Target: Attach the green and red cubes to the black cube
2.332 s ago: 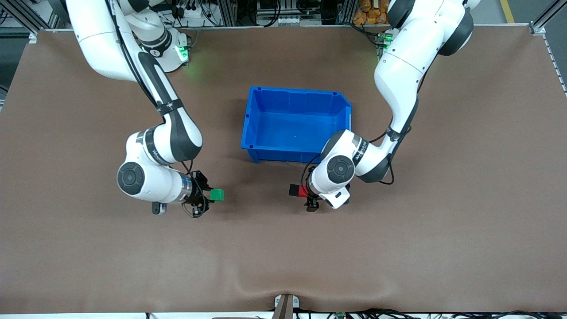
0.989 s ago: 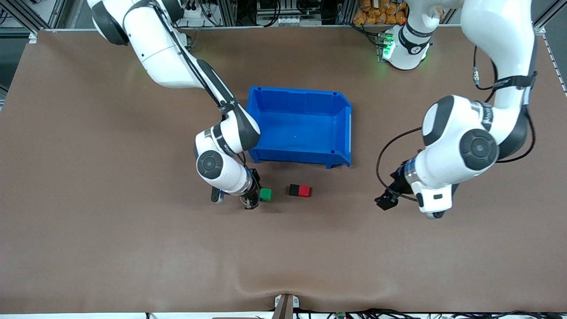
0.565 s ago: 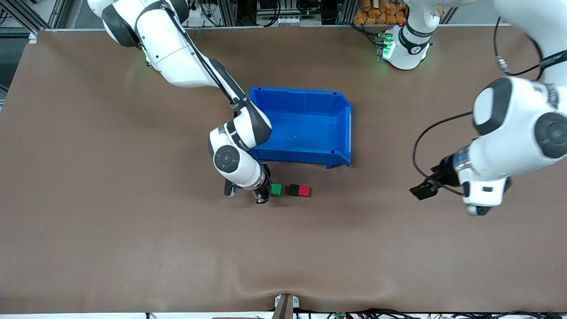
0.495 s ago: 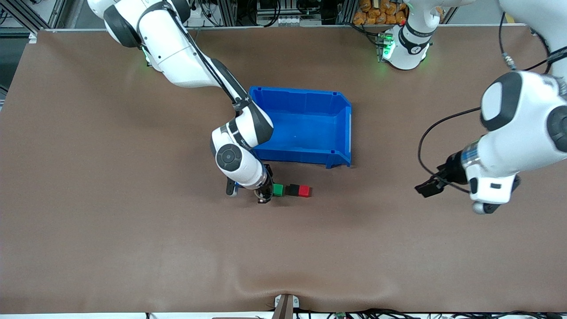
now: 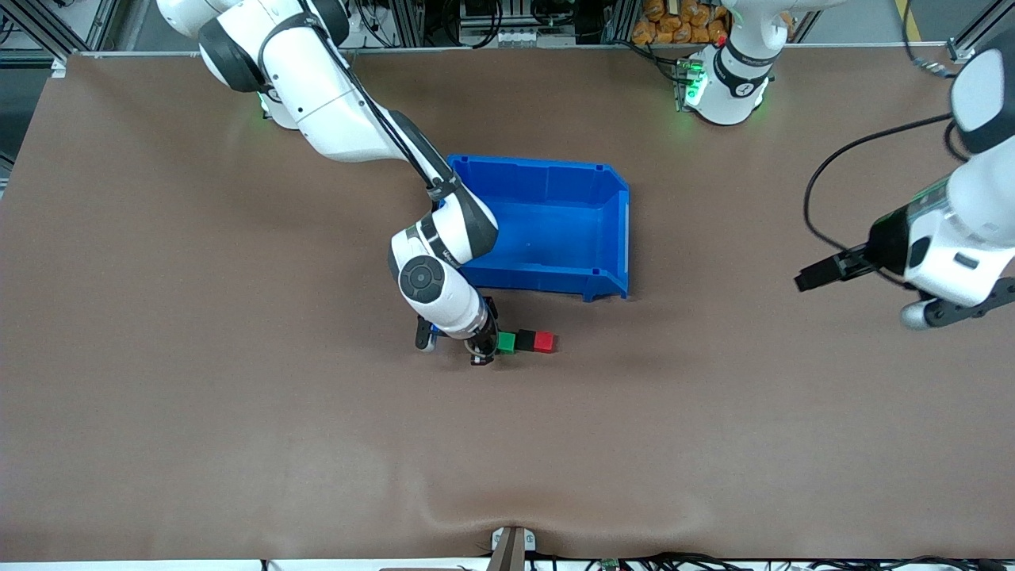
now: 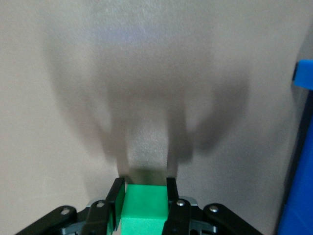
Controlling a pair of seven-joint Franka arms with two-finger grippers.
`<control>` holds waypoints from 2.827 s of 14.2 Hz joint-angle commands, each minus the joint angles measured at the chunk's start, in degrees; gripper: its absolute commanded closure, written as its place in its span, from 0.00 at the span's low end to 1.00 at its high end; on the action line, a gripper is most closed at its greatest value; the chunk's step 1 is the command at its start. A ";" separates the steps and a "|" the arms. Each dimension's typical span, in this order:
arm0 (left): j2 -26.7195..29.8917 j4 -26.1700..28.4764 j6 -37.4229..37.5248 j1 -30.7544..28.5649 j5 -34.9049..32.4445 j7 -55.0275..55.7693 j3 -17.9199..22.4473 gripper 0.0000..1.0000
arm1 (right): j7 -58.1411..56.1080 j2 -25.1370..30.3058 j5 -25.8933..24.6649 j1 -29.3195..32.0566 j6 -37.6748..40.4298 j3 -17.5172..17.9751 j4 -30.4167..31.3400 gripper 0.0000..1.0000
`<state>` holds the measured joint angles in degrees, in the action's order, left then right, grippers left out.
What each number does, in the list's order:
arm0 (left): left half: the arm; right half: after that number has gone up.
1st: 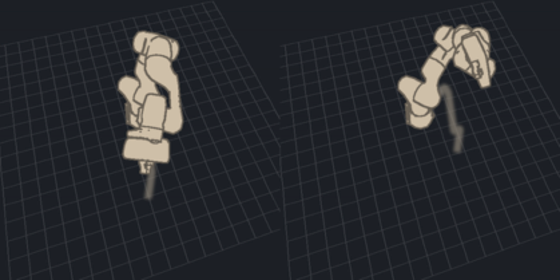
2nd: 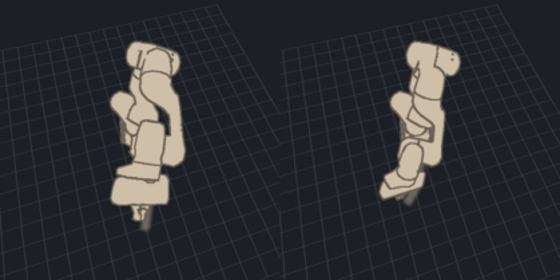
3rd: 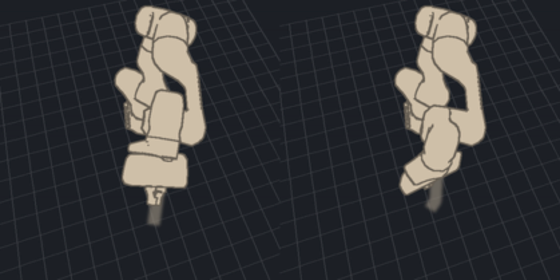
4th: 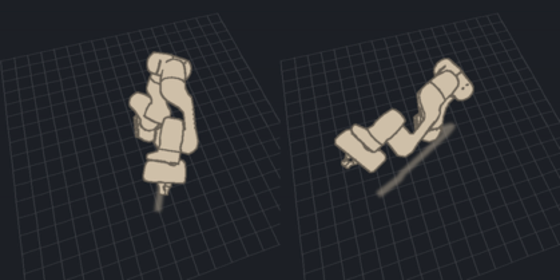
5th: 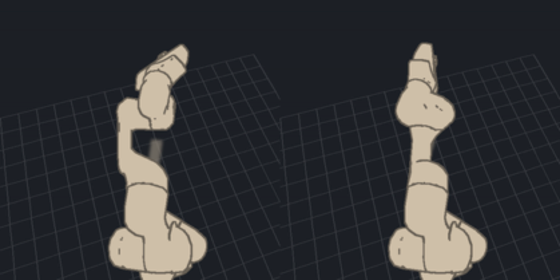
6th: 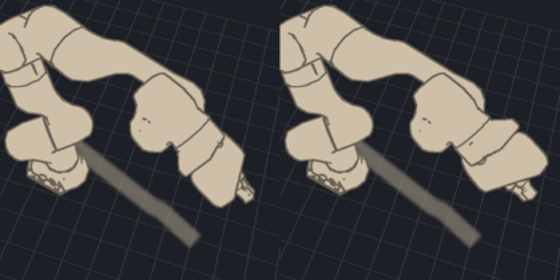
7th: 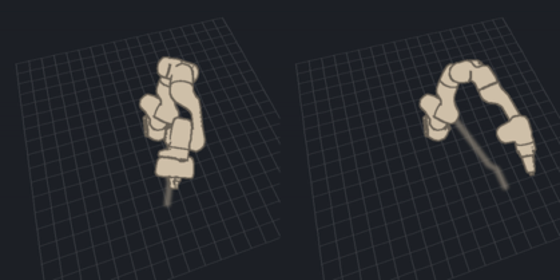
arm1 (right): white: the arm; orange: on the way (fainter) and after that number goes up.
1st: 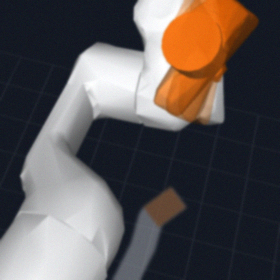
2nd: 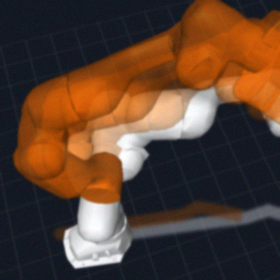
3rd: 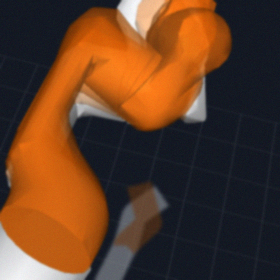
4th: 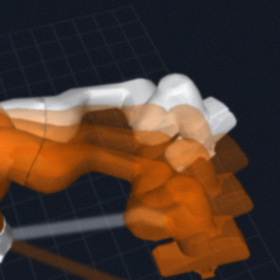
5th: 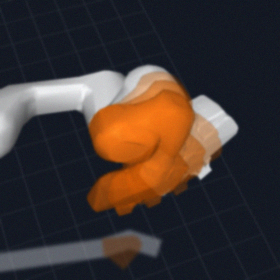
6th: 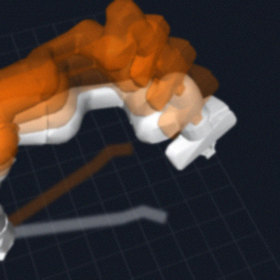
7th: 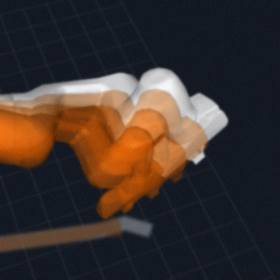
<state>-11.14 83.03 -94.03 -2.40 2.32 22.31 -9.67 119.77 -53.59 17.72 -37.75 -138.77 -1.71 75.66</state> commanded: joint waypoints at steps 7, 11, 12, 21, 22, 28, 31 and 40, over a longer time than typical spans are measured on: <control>8.93 4.59 4.73 7.31 -3.35 -12.21 4.91 0.00 | 0.82 -0.82 -0.58 -0.22 0.60 -1.01 -2.09 0.00; 11.57 5.56 6.66 7.94 -4.08 -18.77 6.32 0.00 | 0.47 1.46 -0.58 2.76 0.60 -1.10 -2.09 0.00; 11.92 5.73 7.27 7.85 -4.16 -21.58 7.11 0.00 | 0.38 1.90 -0.58 3.73 0.52 -1.10 -2.09 0.00; 12.10 5.38 7.63 7.50 -8.03 -21.79 5.37 0.00 | -1.38 5.60 -7.69 8.65 0.87 -2.15 -2.09 0.00; 12.10 5.21 7.63 7.24 -8.29 -21.53 5.19 0.00 | -1.73 5.77 -9.18 8.83 0.87 -2.94 -2.09 0.00; 11.66 3.89 10.36 6.88 -7.07 -22.23 5.27 0.00 | -8.05 6.83 -12.36 11.99 1.31 -2.25 -2.09 0.00; 12.45 3.63 10.62 6.10 -6.71 -23.01 5.80 0.00 | -12.61 8.66 -12.45 12.52 2.27 -2.24 -1.92 0.00; 12.72 2.58 14.84 0.99 -5.39 -27.15 5.71 0.00 | -34.40 19.48 -9.82 21.22 25.10 -1.28 -1.92 0.00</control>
<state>0.58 86.78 -80.46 -1.12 -3.89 -3.69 -3.58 90.28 -37.19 6.58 -19.06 -117.29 -4.49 72.28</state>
